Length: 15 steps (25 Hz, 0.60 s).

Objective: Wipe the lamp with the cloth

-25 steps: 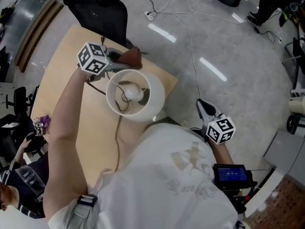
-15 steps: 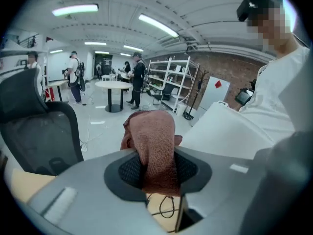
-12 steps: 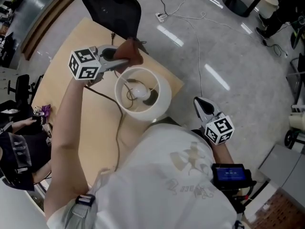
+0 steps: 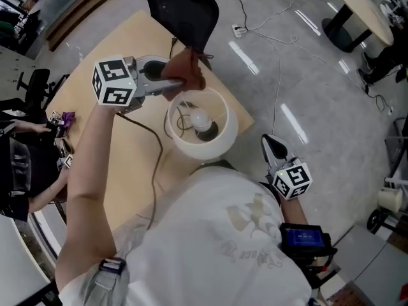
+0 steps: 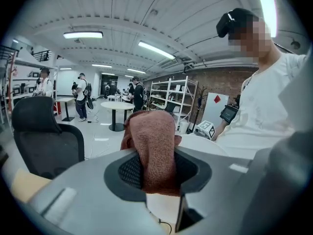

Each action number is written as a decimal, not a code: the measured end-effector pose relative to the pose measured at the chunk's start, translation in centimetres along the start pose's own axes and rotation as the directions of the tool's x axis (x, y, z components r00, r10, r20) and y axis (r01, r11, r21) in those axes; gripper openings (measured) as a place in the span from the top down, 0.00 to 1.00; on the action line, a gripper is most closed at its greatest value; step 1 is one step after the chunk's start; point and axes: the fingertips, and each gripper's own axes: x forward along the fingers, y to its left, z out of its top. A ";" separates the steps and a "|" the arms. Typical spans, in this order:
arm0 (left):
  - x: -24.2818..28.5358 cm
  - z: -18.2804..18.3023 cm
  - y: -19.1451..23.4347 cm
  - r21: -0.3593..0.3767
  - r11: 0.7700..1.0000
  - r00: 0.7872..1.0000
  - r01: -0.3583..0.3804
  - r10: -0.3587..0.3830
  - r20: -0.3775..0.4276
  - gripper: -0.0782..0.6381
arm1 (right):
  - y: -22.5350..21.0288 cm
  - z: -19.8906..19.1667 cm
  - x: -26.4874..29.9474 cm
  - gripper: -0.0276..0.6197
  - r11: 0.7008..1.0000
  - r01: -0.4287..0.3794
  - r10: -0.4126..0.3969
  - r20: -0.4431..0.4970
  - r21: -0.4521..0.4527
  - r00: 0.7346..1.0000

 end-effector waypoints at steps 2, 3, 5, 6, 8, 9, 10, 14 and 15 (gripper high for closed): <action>0.1 -0.9 0.3 -0.030 1.000 1.000 -0.010 0.010 0.008 0.71 | 0.0 0.0 0.2 0.94 1.000 -0.008 0.008 -0.004 -0.003 1.000; 0.1 -1.3 0.4 -0.044 0.999 1.000 -0.015 0.016 0.017 0.71 | 0.1 0.0 0.2 0.94 1.000 -0.010 0.010 -0.005 -0.003 1.000; 0.2 -2.3 0.7 -0.060 0.998 0.999 -0.034 0.035 0.013 0.71 | 0.2 -0.1 0.1 0.94 1.000 -0.013 0.013 -0.008 -0.002 1.000; 0.4 -3.0 0.9 -0.067 0.997 0.999 -0.043 0.043 0.004 0.71 | 0.2 -0.2 0.1 0.94 1.000 -0.014 0.014 -0.010 0.000 1.000; 0.8 -4.3 1.3 -0.092 0.994 0.999 -0.051 0.051 -0.002 0.71 | 0.3 -0.4 0.1 0.94 1.000 -0.016 0.016 -0.015 0.004 1.000; 1.0 -4.8 1.5 -0.106 0.993 0.998 -0.054 0.055 0.001 0.71 | 0.4 -0.5 0.1 0.94 1.000 -0.017 0.017 -0.019 0.007 1.000; 1.1 -5.4 1.8 -0.115 0.992 0.998 -0.060 0.060 0.001 0.71 | 0.5 -0.7 0.2 0.94 1.000 -0.018 0.018 -0.025 0.011 1.000; 1.5 -8.2 2.7 -0.131 0.987 0.995 -0.093 0.088 -0.044 0.71 | 1.0 -1.0 0.5 0.94 0.999 -0.031 0.032 -0.055 0.014 0.998; 1.6 -8.9 3.0 -0.132 0.986 0.994 -0.100 0.093 -0.061 0.71 | 1.1 -1.0 0.6 0.94 0.999 -0.033 0.034 -0.060 0.014 0.998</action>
